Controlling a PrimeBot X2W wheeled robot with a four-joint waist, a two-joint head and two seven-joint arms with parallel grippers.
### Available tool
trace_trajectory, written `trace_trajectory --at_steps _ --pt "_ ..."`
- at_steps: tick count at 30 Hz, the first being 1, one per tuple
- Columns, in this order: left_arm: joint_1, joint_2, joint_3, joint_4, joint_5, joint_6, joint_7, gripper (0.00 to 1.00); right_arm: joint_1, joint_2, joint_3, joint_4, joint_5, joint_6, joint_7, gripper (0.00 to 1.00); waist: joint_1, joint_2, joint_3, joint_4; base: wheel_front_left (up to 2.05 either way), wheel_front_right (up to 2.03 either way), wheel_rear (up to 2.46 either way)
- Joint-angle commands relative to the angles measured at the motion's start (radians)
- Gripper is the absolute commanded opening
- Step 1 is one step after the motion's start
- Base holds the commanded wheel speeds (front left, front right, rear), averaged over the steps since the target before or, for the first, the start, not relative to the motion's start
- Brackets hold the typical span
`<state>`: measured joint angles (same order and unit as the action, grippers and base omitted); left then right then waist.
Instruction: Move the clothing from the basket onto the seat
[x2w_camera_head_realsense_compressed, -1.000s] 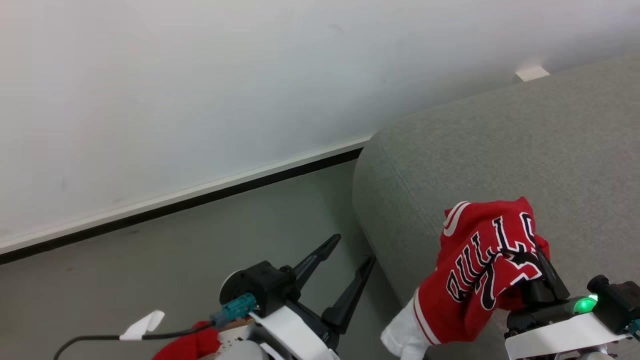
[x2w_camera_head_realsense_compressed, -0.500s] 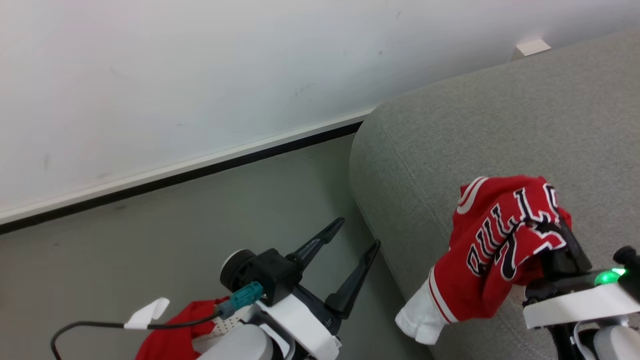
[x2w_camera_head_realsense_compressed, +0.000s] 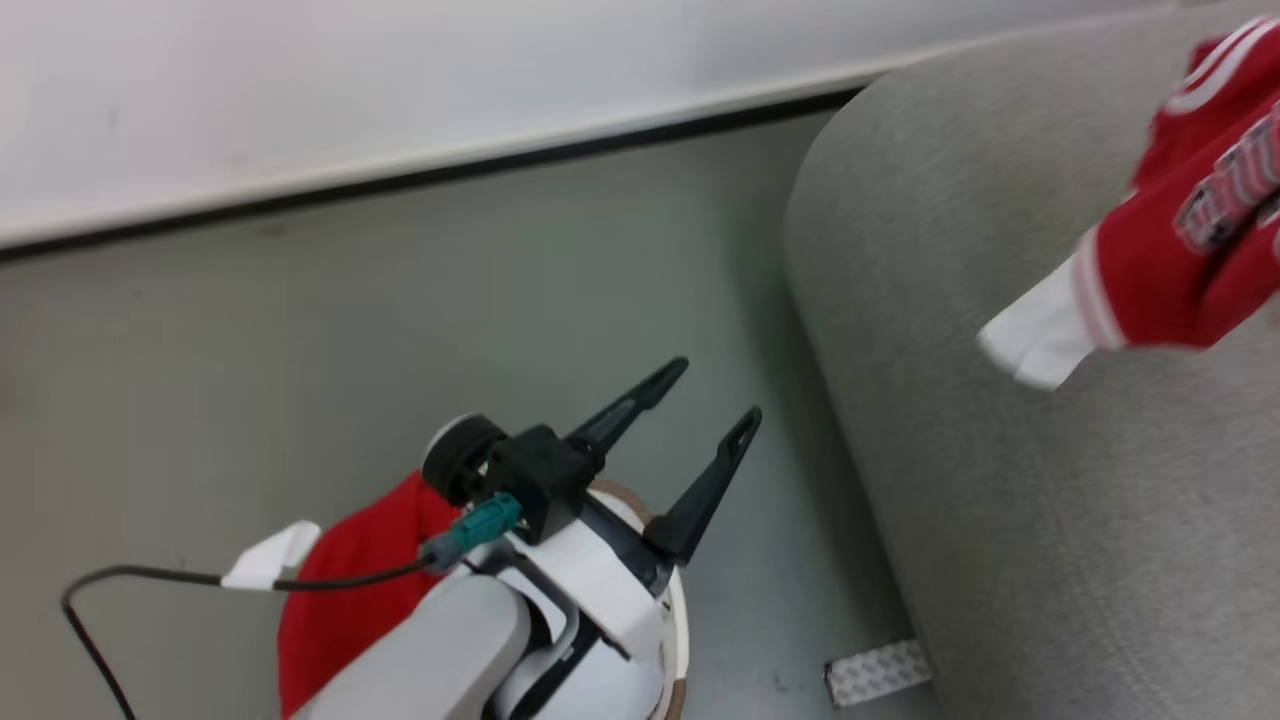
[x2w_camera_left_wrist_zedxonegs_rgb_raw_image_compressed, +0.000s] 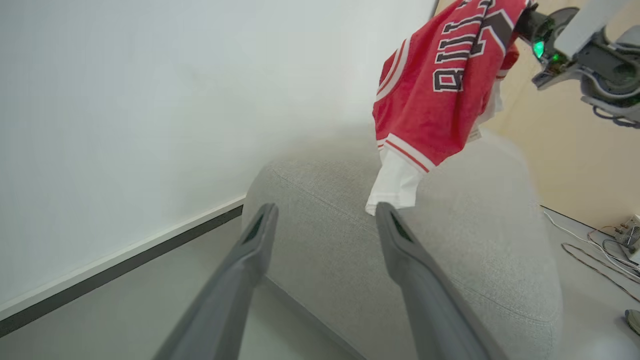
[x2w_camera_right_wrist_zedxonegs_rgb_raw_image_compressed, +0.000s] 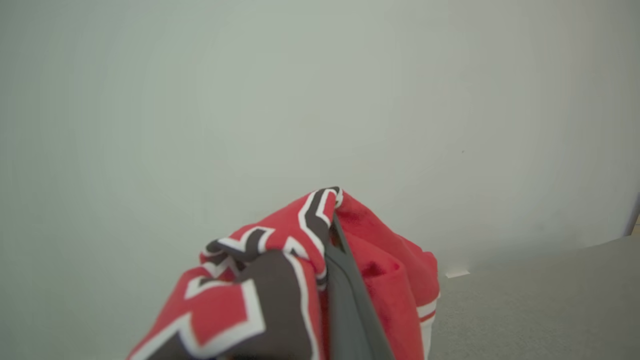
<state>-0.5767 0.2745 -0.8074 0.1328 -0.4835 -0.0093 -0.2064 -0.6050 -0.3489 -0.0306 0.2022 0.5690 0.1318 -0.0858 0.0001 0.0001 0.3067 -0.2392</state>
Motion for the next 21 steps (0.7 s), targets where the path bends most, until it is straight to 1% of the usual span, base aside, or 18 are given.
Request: trace_trajectory --at_steps 1,5,10,14,17,19,20,21 --pt "-0.03 0.014 0.01 -0.009 0.019 -0.001 0.005 1.0 -0.061 -0.037 -0.026 0.04 0.016 -0.002 0.013 0.0 -0.0001 -0.0001 0.107 0.07 0.0 0.0 0.0" --pt "-0.061 0.028 0.023 -0.028 0.021 0.007 0.012 1.0 -0.178 -0.124 -0.069 0.143 -0.005 -0.002 0.025 0.0 -0.0001 -0.0001 0.201 0.116 0.0 0.0 0.0" --pt "-0.086 0.041 0.036 -0.039 0.027 0.013 0.014 1.0 -0.304 -0.199 -0.095 0.291 -0.043 -0.002 0.003 0.0 -0.0001 -0.0001 0.296 0.162 0.0 0.0 0.0" --pt "-0.103 0.041 0.04 -0.043 0.031 0.016 0.008 1.0 -0.368 -0.248 -0.048 0.436 -0.093 -0.002 0.028 0.0 -0.0001 -0.0001 0.341 0.191 0.0 0.0 0.0" --pt "-0.107 0.038 0.043 -0.033 0.028 0.016 0.0 1.0 -0.392 -0.276 -0.005 0.566 -0.137 -0.002 0.092 0.0 -0.0001 -0.0001 0.35 0.206 0.0 0.0 0.0" --pt "-0.106 0.033 0.043 -0.026 0.024 0.015 -0.008 1.0 -0.399 -0.286 0.013 0.636 -0.154 -0.002 0.117 0.0 -0.0001 -0.0001 0.345 0.216 0.0 0.0 0.0" --pt "-0.104 0.032 0.044 -0.021 0.021 0.015 -0.011 1.0 -0.405 -0.288 0.016 0.667 -0.159 -0.002 0.128 0.03 -0.0001 -0.0001 0.339 0.22 0.0 0.0 0.0" --pt "-0.101 0.03 0.045 -0.017 0.018 0.016 -0.016 1.0 -0.409 -0.287 0.021 0.689 -0.16 -0.002 0.13 0.22 -0.0001 -0.0001 0.332 0.222 0.0 0.0 0.0"
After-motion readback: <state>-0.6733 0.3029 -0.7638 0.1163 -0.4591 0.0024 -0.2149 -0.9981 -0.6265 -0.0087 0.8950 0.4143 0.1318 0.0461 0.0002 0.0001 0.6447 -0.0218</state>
